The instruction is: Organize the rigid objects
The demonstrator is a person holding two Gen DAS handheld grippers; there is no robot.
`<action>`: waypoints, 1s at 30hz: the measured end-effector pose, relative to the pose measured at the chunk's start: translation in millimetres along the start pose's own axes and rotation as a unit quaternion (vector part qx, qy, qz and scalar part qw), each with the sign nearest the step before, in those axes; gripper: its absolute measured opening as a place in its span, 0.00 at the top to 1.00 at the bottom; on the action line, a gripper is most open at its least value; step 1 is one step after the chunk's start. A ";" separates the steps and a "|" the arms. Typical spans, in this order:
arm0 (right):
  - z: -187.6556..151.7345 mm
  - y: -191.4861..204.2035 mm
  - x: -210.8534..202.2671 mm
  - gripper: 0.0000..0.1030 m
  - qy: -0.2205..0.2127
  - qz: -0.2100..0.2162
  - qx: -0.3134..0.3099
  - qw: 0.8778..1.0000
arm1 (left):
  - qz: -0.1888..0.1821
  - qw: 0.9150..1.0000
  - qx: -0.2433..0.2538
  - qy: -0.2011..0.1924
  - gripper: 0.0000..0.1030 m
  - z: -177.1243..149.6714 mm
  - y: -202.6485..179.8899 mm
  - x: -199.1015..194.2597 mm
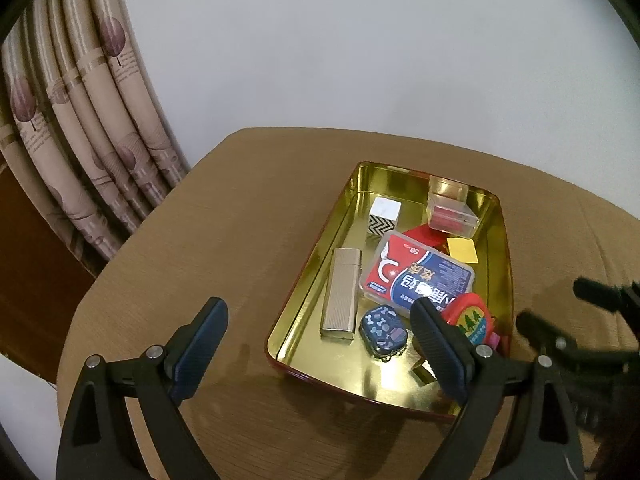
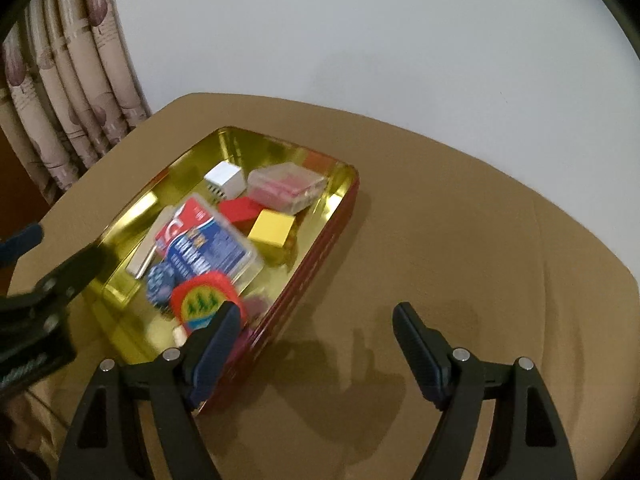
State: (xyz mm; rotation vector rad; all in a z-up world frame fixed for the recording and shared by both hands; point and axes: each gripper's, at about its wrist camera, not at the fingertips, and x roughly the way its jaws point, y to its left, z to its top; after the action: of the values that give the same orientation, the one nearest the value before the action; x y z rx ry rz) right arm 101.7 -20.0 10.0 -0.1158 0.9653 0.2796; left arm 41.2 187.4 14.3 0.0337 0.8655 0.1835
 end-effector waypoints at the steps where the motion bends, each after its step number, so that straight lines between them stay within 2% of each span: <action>1: -2.0 1.8 -1.9 0.22 -0.002 0.002 -0.002 1.000 | -0.001 1.000 0.000 0.000 0.12 0.1 -0.1 -0.2; 12: -17.0 33.3 -3.2 0.22 0.002 0.022 -0.018 1.000 | -0.002 1.000 -0.008 0.001 0.12 1.7 2.7 -0.5; 30: -13.9 39.5 -6.7 0.22 -0.001 0.030 -0.021 0.999 | -0.002 1.000 -0.010 0.002 0.12 1.9 3.5 -0.1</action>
State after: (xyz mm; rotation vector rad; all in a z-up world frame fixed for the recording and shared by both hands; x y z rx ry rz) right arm 75.8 13.5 8.6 -0.1256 0.9626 0.3554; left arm 42.0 190.9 15.9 0.0129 0.8668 0.1876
